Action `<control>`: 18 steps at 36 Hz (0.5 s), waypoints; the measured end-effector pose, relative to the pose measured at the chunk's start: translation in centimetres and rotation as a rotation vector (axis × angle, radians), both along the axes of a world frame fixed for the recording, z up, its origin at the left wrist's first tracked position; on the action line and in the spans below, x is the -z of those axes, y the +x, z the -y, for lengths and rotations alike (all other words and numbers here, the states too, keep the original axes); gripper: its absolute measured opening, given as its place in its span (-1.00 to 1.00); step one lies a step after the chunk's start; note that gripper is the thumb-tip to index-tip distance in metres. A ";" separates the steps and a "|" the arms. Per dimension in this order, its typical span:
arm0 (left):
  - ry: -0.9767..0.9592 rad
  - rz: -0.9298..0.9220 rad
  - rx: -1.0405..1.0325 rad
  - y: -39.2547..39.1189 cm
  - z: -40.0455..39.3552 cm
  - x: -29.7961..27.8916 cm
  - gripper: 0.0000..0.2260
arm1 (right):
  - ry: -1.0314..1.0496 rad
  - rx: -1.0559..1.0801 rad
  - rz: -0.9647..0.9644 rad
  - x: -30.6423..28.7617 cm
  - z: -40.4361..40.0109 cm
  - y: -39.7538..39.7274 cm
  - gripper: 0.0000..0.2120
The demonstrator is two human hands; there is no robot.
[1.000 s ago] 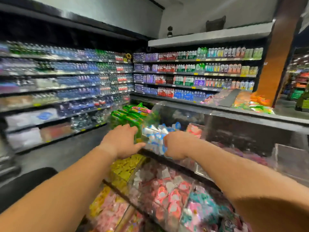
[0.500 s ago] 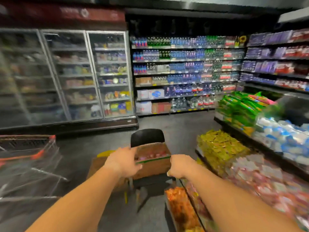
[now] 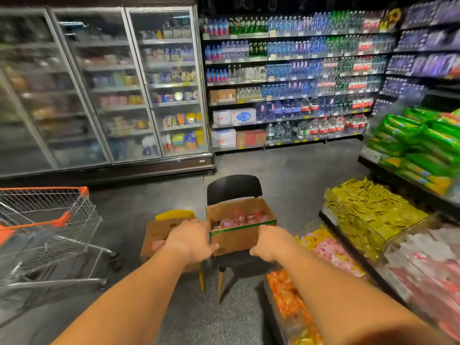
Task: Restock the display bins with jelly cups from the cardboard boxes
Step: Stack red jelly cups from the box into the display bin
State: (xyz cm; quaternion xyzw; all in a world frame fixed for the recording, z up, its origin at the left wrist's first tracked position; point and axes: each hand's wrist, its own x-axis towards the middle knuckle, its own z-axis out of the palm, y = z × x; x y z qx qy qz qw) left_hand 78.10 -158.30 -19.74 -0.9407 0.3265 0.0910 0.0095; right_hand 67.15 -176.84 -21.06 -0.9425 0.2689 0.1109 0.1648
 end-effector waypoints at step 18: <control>0.092 -0.206 -0.083 23.7 17.0 9.2 -0.45 | 0.069 -0.010 -0.176 9.5 16.9 23.4 -0.60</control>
